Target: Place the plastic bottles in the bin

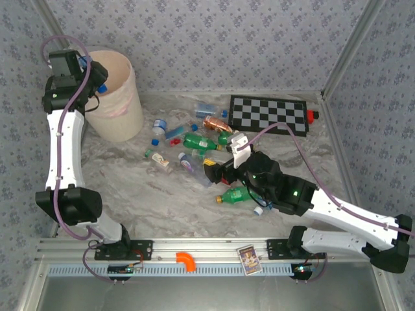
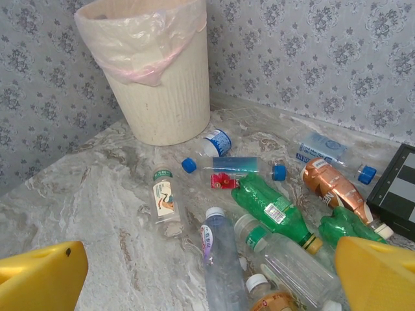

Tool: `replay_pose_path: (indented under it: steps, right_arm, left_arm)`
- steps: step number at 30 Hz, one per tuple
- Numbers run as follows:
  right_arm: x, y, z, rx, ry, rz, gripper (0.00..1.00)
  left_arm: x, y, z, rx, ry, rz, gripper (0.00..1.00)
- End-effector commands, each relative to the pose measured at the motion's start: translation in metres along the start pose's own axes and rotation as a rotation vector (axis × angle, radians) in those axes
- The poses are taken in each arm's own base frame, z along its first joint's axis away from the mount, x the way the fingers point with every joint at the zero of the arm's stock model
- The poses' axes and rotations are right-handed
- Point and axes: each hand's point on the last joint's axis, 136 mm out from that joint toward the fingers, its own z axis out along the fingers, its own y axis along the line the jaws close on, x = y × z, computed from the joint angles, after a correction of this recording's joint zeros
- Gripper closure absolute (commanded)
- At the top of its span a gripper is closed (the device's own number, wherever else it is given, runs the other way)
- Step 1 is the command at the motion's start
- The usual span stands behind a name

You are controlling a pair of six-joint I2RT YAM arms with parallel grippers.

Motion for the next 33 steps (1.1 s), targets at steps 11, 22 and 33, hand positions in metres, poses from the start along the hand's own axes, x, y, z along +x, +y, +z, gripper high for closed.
replay_pose_path:
  steps: [11,22,33]
  right_arm:
    - [-0.013,0.008,0.005,-0.007,-0.008,0.015,0.01]
    - [-0.014,0.006,0.005,0.009,0.006,-0.006,0.00]
    - [-0.012,0.005,0.007,0.011,0.008,-0.002,0.00]
  left_arm:
    - [-0.037,0.015,0.020,-0.048,-0.022,-0.042,0.52]
    - [-0.028,0.021,0.058,-0.060,0.036,-0.044,0.37]
    - [-0.029,0.006,0.042,-0.027,0.026,-0.028,0.00]
